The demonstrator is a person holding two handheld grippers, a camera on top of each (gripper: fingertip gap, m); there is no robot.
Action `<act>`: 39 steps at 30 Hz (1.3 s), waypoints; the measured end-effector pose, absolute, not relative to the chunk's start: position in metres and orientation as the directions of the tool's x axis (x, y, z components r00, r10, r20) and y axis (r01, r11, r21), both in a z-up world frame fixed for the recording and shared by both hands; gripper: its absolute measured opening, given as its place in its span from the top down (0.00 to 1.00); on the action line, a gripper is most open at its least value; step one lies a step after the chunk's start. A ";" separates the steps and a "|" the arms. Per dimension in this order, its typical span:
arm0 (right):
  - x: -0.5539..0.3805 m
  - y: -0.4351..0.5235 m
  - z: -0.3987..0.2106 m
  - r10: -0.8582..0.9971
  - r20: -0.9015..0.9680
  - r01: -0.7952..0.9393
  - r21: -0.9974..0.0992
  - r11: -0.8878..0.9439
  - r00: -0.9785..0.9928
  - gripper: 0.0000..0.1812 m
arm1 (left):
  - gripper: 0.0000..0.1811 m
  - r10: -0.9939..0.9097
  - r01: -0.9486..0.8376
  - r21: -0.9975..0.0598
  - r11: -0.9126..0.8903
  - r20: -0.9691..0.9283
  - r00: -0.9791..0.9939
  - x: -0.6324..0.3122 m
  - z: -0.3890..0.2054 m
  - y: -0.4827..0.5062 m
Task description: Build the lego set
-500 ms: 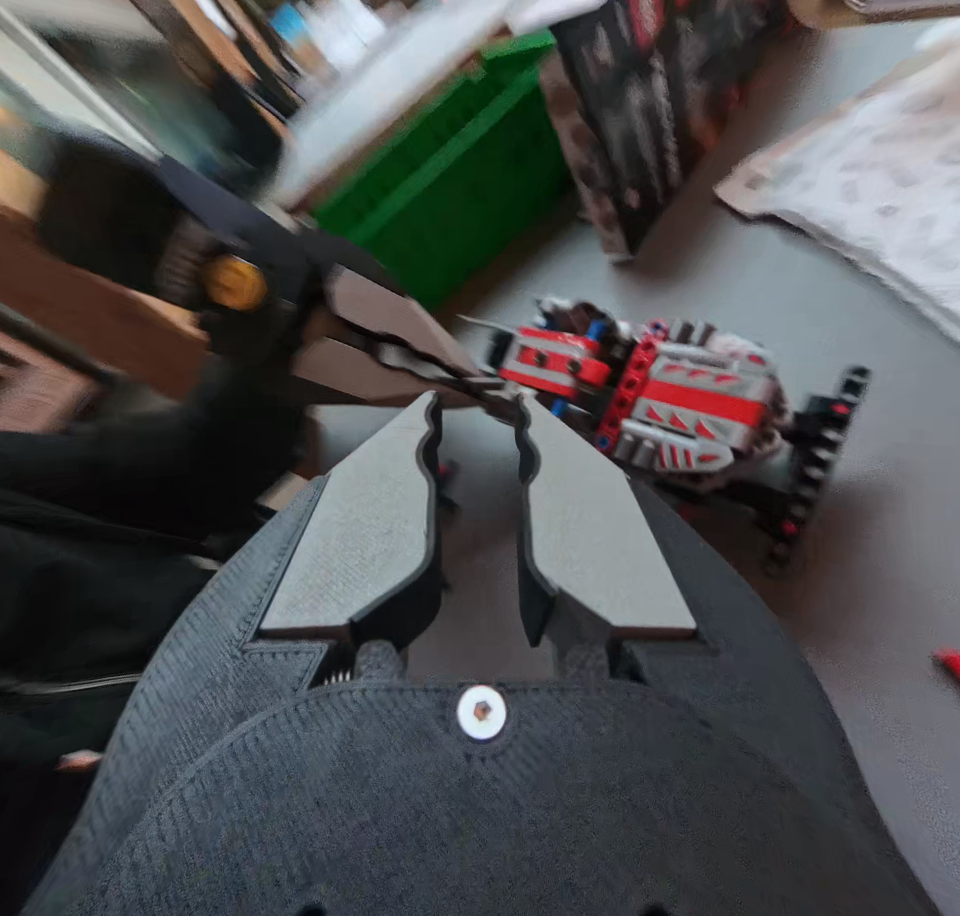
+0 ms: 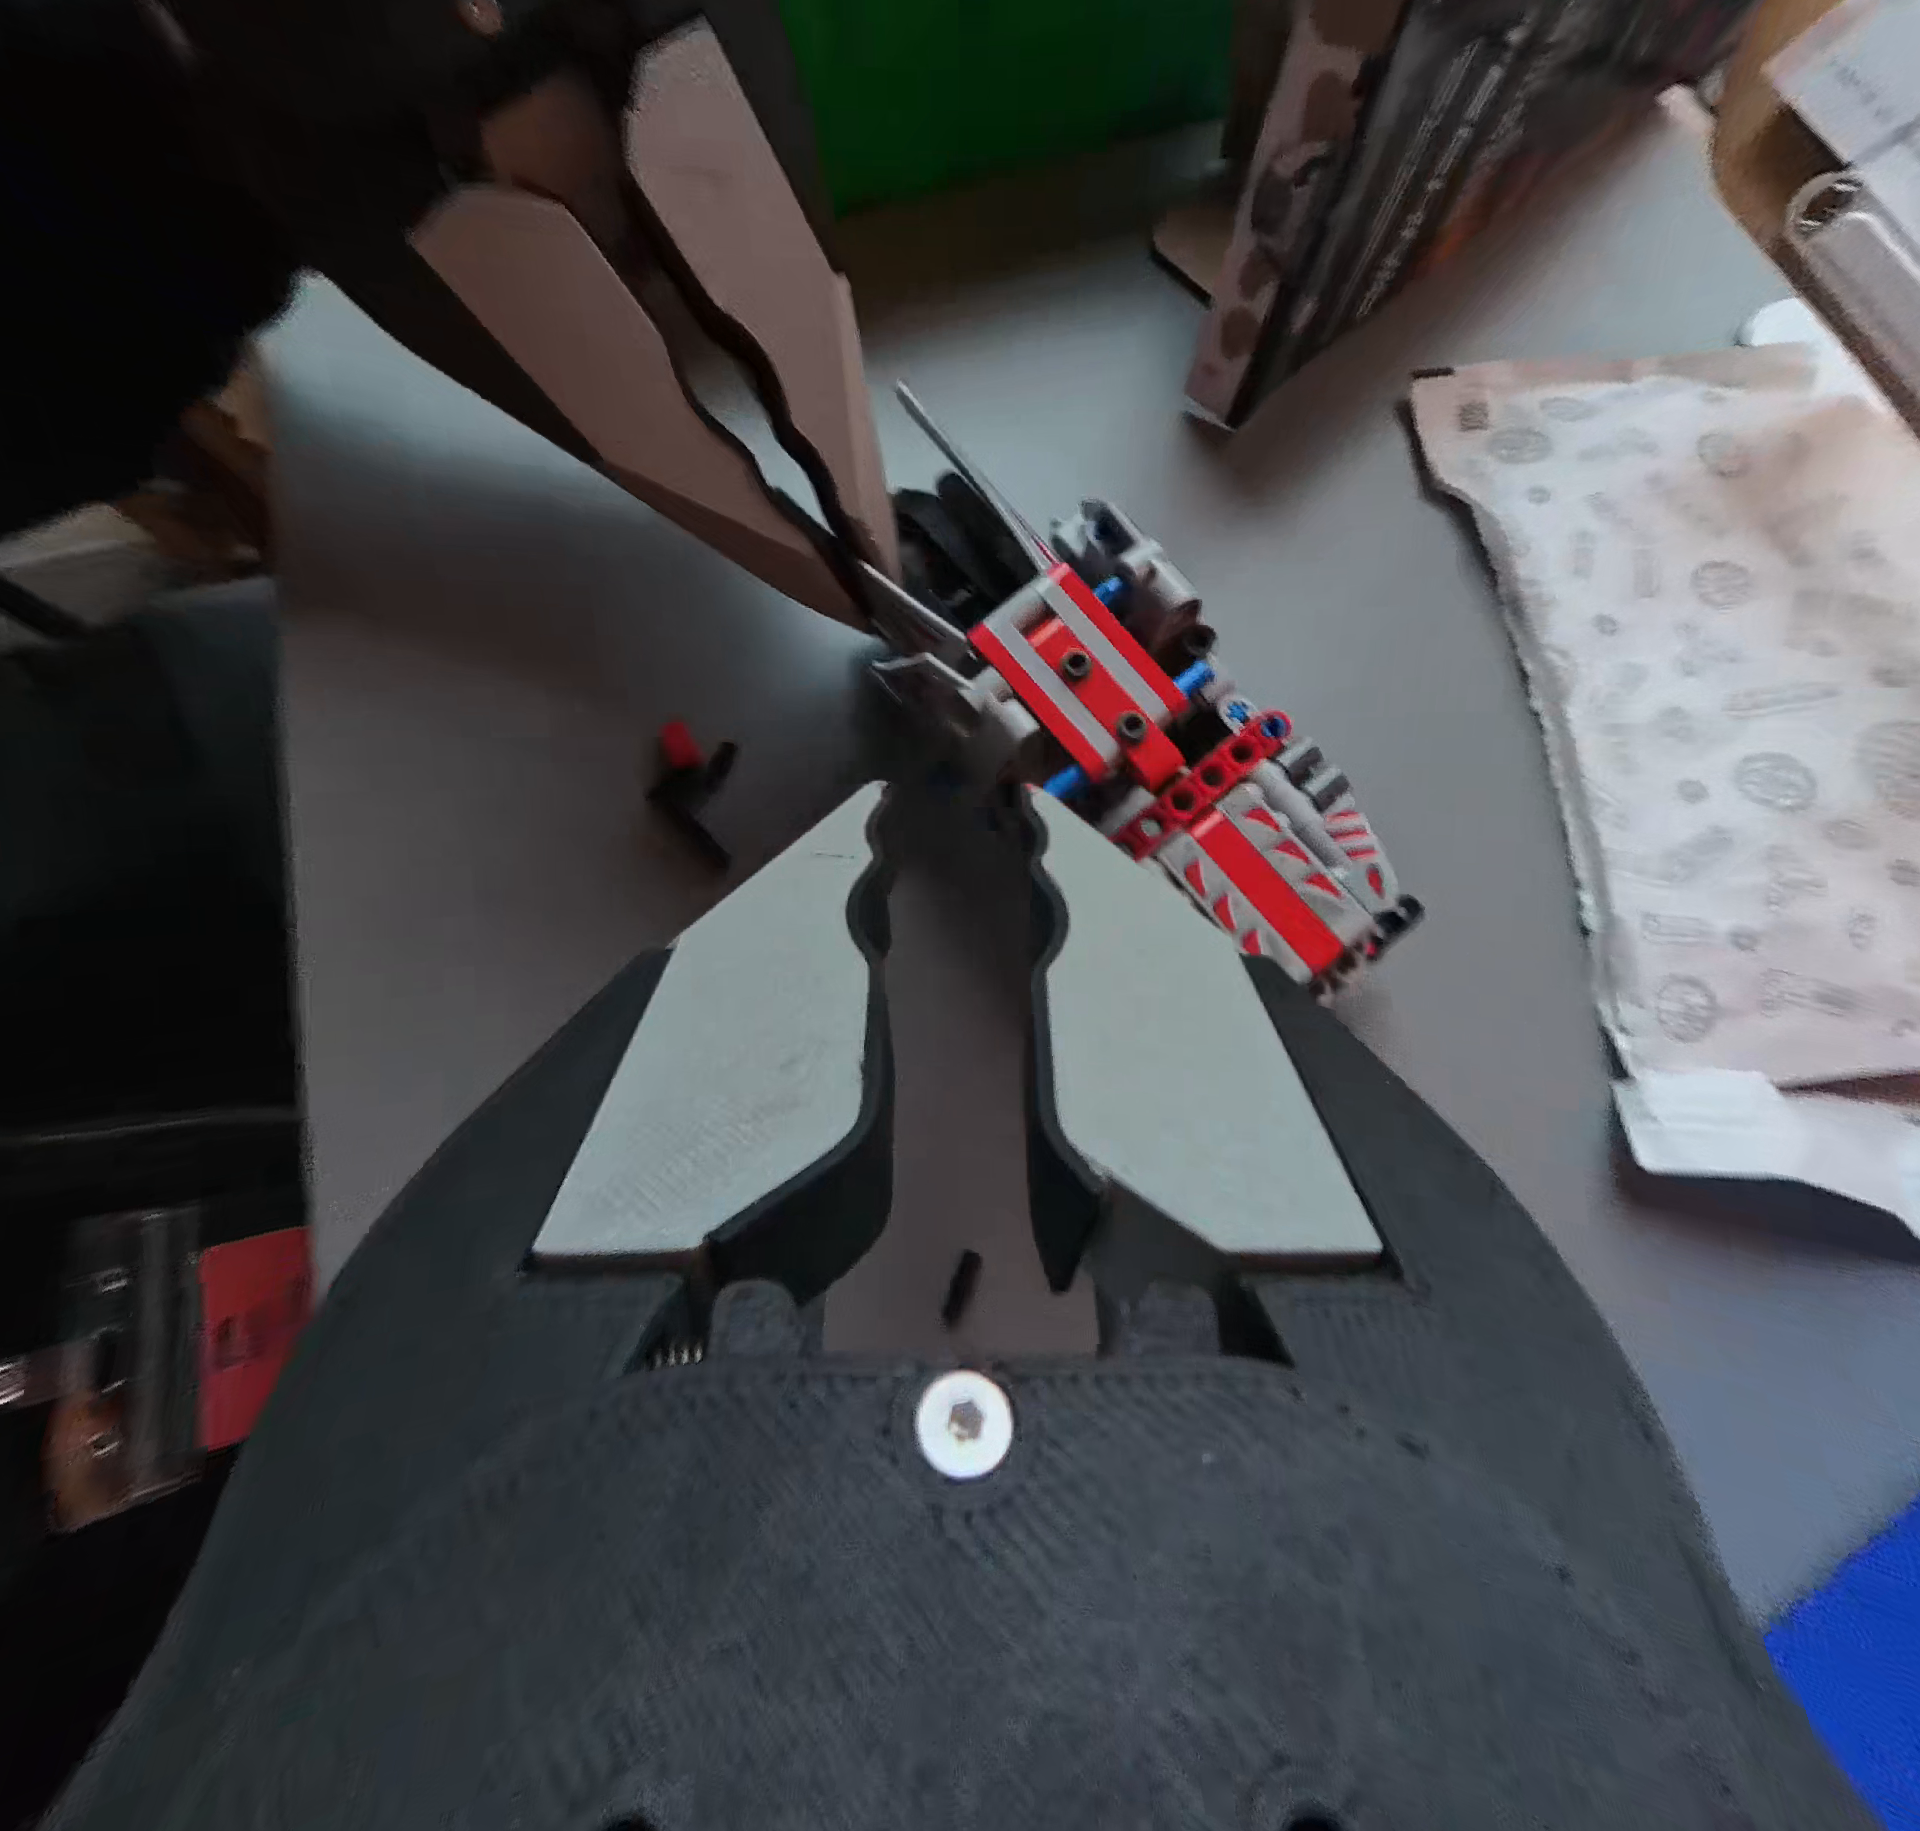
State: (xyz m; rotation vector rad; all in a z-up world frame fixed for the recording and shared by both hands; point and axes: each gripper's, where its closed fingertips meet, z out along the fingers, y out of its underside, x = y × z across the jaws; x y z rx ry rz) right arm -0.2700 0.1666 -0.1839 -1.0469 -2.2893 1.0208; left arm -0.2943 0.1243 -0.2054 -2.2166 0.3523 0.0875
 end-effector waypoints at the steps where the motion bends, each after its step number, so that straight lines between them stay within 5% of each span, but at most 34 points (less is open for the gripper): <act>1: -0.272 0.167 -0.188 0.782 0.108 0.458 -0.758 0.464 -0.614 0.90 | 1.00 -0.226 -0.274 -0.767 -0.580 -0.172 0.959 -0.293 -0.205 0.125; 10: -0.283 0.155 -0.189 0.777 0.037 0.361 -0.871 0.333 -0.629 0.96 | 0.99 -0.301 -0.262 -0.796 -0.546 -0.106 0.948 -0.288 -0.204 0.116; 17: -0.289 0.157 -0.189 0.775 0.258 0.224 -0.862 0.454 -0.577 0.96 | 0.99 -0.304 -0.215 -0.824 -0.524 -0.055 0.951 -0.289 -0.203 0.118; 28: -0.296 0.150 -0.179 0.807 -0.295 0.397 -0.914 -0.083 -0.512 0.77 | 0.98 -0.216 -0.136 -0.817 -0.561 -0.014 0.976 -0.295 -0.202 0.125; 33: -0.304 0.159 -0.186 0.933 -0.048 0.319 -0.945 0.073 -0.357 0.80 | 0.96 -0.207 -0.140 -0.808 -0.572 -0.024 0.978 -0.288 -0.202 0.130; 39: -0.301 0.156 -0.193 0.930 0.127 0.319 -0.916 0.243 -0.344 0.71 | 0.97 -0.180 -0.087 -0.812 -0.578 0.023 0.983 -0.288 -0.202 0.132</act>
